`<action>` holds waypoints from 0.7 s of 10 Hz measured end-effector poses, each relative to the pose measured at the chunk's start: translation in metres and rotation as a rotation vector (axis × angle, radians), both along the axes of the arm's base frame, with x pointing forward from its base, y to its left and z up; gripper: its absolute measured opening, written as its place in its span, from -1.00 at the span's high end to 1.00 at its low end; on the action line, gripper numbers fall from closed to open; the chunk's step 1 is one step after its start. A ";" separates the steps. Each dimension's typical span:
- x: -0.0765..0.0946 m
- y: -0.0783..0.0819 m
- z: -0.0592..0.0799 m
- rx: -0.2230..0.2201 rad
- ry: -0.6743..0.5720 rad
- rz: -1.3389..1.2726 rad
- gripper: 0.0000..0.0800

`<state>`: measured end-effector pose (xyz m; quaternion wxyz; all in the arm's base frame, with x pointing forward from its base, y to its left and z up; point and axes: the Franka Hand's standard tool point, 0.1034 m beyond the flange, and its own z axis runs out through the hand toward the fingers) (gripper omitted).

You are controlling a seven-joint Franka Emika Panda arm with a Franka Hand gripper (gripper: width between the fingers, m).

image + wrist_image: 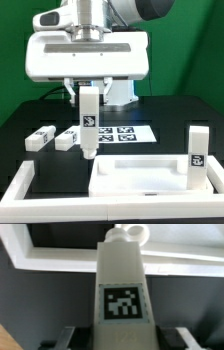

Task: Assemble desk

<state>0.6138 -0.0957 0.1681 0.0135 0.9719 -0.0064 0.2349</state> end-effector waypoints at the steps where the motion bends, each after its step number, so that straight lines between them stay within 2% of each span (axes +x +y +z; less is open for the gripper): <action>1: 0.006 0.003 0.005 0.005 -0.012 -0.001 0.27; 3: 0.023 -0.003 0.007 0.006 -0.031 -0.018 0.27; 4: 0.029 -0.003 0.003 0.011 -0.033 -0.035 0.27; 7: 0.028 0.001 -0.024 -0.001 -0.014 -0.038 0.27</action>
Offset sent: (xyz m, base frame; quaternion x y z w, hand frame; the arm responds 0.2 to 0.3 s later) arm 0.0355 -0.0054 -0.0042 -0.0296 0.0258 0.0299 0.9988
